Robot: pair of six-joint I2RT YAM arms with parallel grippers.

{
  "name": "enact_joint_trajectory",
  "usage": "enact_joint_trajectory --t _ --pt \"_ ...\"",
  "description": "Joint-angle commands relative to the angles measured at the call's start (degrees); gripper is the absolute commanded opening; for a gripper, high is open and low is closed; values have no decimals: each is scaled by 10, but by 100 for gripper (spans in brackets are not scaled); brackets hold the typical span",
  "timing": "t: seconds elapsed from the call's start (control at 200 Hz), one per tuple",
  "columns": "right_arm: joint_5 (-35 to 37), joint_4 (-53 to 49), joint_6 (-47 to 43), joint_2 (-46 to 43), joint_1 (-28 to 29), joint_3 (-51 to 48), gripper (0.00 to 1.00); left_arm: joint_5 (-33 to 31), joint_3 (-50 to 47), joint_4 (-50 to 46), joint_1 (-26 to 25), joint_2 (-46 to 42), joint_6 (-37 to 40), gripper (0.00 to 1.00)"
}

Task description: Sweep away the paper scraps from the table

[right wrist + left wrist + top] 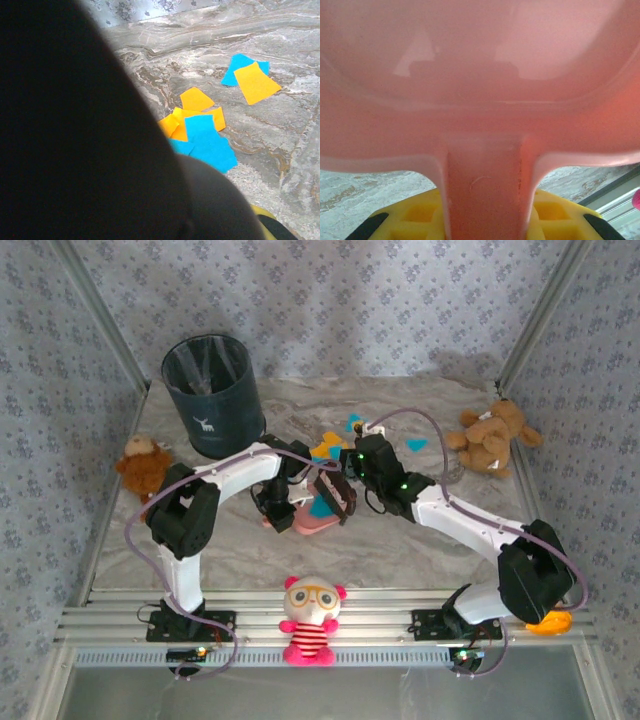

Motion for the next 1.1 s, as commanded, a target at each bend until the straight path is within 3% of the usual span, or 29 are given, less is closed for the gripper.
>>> enact_joint_trajectory --t 0.0,0.42,0.685,0.824,1.094 --pt "-31 48 22 -20 -2 -7 0 14 -5 -4 -8 6 5 0" --pt "7 15 16 -135 -28 -40 0 16 -34 77 4 -86 -26 0" --pt "66 -32 27 -186 -55 -60 0 18 -53 100 41 -167 -50 0" --pt "32 -22 43 -169 -80 -60 0 17 -56 111 63 -214 -80 0" --pt "-119 50 75 -62 -90 -18 0 0 -52 101 92 -287 -116 0"
